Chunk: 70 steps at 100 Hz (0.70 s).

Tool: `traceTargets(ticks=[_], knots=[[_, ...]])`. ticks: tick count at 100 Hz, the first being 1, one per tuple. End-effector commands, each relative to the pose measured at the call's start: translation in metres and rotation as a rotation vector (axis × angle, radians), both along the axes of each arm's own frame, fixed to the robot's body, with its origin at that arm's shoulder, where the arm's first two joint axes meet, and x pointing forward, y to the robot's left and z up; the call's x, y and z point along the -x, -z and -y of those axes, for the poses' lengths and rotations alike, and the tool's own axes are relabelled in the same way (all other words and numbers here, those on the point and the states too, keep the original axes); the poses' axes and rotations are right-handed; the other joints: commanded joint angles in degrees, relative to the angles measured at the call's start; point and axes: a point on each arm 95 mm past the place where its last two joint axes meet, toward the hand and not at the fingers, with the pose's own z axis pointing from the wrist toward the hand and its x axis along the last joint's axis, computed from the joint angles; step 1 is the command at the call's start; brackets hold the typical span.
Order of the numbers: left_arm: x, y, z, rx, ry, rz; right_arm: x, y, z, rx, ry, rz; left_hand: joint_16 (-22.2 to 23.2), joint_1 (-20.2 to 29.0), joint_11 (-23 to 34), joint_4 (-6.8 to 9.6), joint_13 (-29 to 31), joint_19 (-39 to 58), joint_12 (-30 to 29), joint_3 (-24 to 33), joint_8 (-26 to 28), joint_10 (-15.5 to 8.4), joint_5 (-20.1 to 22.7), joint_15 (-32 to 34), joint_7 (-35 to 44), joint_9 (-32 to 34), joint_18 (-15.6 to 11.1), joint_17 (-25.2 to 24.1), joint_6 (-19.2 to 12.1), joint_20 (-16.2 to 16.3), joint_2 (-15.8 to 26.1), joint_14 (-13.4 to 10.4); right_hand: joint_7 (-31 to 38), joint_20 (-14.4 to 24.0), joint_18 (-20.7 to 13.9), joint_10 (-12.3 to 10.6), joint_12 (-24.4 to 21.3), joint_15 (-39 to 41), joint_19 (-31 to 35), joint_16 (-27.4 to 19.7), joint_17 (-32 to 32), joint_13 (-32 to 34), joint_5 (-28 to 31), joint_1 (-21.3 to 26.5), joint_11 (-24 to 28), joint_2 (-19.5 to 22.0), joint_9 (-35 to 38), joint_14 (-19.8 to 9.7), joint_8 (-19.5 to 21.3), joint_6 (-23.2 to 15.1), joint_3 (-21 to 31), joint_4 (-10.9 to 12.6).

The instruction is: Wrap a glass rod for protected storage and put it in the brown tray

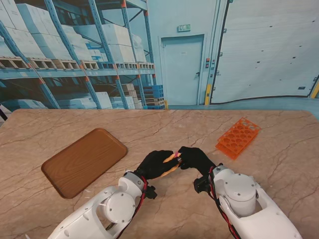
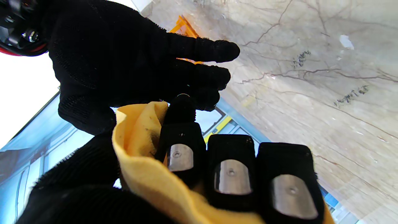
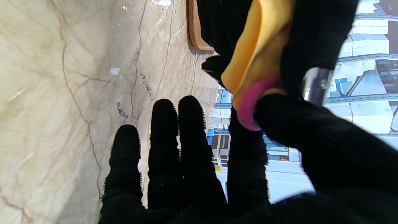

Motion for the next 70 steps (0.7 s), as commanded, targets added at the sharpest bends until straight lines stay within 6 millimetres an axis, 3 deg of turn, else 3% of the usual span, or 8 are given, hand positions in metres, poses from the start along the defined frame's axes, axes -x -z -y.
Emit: traceTargets(ticks=[1,22,44,48,57,60,66,70], knots=[[0.004,-0.004,0.008,0.021,0.011,-0.005,0.005,0.003,-0.009,-0.003,-0.034,-0.004,1.1,-2.43,2.21,2.06,1.49,14.45,0.81,-1.85,1.16,-2.49,1.27,4.51,0.35,2.19,-2.29,1.11,-1.32,1.84,2.0,0.57,-2.21,-0.09,-0.42,0.32,0.13,1.47,3.04,0.54,-0.51,1.69,2.18,3.71,1.43,-0.53,1.59,-0.66,-2.85,-4.81,1.5,-3.33],[0.003,-0.004,0.008,0.025,-0.003,-0.015,0.009,0.005,-0.009,0.039,-0.087,0.03,1.17,-2.28,2.38,1.96,1.48,14.45,0.87,-2.82,1.96,-2.28,0.59,4.9,0.96,2.2,-2.21,1.15,-0.47,3.33,3.19,0.8,-3.42,-0.73,-0.09,0.13,-0.15,1.36,3.37,0.34,-0.29,2.07,2.97,5.26,1.24,-2.03,2.26,-0.8,-7.2,-4.01,1.45,-10.18],[0.002,-0.006,0.006,0.035,-0.02,-0.019,0.014,0.007,-0.007,0.06,-0.106,0.06,1.15,0.18,2.51,1.14,1.46,14.45,0.88,-4.1,2.38,-1.68,-0.19,4.95,1.03,2.05,-1.59,1.08,0.35,3.68,4.65,1.39,-3.92,-0.94,0.13,0.08,-0.23,1.19,3.41,0.22,-0.08,2.4,3.73,5.7,1.01,-2.79,3.01,-0.79,-9.14,-3.7,1.83,-13.02],[0.002,-0.006,0.005,0.035,-0.025,-0.017,0.014,0.007,-0.006,0.058,-0.104,0.063,1.14,1.97,2.69,0.95,1.46,14.45,0.79,-5.08,2.7,0.2,-0.35,4.95,1.31,1.97,-1.21,1.06,0.42,3.77,4.86,1.48,-3.99,-0.95,0.13,0.11,-0.23,1.18,3.41,0.21,-0.08,2.41,3.75,5.78,0.99,-2.87,3.02,-0.79,-9.29,-3.63,1.81,-13.25],[0.001,-0.007,0.004,0.035,-0.037,-0.007,0.016,0.008,-0.004,0.054,-0.102,0.068,1.12,3.26,2.71,1.49,1.46,14.45,0.52,-5.66,3.61,0.71,0.18,4.91,3.08,2.1,-0.8,1.0,0.17,3.52,4.63,1.67,-4.19,-0.98,0.13,0.09,-0.19,1.18,3.42,0.21,-0.08,2.41,3.82,6.01,0.93,-2.92,3.04,-0.79,-9.81,-3.73,1.61,-14.4],[0.0,-0.007,0.003,0.033,-0.04,0.001,0.016,0.009,-0.003,0.053,-0.101,0.071,1.12,3.42,2.51,1.76,1.46,14.45,0.39,-5.6,3.8,-0.83,0.61,4.9,3.53,2.22,-0.76,0.98,-0.03,3.35,4.52,1.67,-4.27,-0.98,0.15,0.06,-0.18,1.18,3.46,0.21,0.03,2.45,3.91,6.12,0.93,-3.02,3.1,-0.82,-10.01,-3.68,1.52,-14.72],[-0.001,-0.007,0.002,0.03,-0.046,0.012,0.017,0.01,-0.002,0.055,-0.1,0.075,1.11,3.28,2.26,2.55,1.45,14.45,0.3,-5.32,3.92,-0.99,0.92,4.87,3.84,2.24,-0.8,0.96,-0.16,2.87,4.39,1.68,-4.41,-1.01,0.15,-0.19,-0.19,1.01,3.43,0.12,0.05,2.57,4.14,6.45,0.86,-3.14,3.33,-0.92,-10.48,-3.65,1.48,-15.58],[-0.001,-0.008,0.002,0.034,-0.05,0.016,0.018,0.01,-0.001,0.057,-0.1,0.079,1.07,3.32,2.24,2.91,1.44,14.45,0.29,-5.13,3.93,0.68,0.94,4.76,3.85,2.29,-0.7,0.93,-0.16,2.66,4.26,1.74,-4.42,-1.02,0.15,-0.2,-0.18,0.95,3.43,0.09,0.05,2.71,4.22,6.56,0.84,-3.22,3.44,-1.07,-10.65,-3.68,1.49,-15.89]])
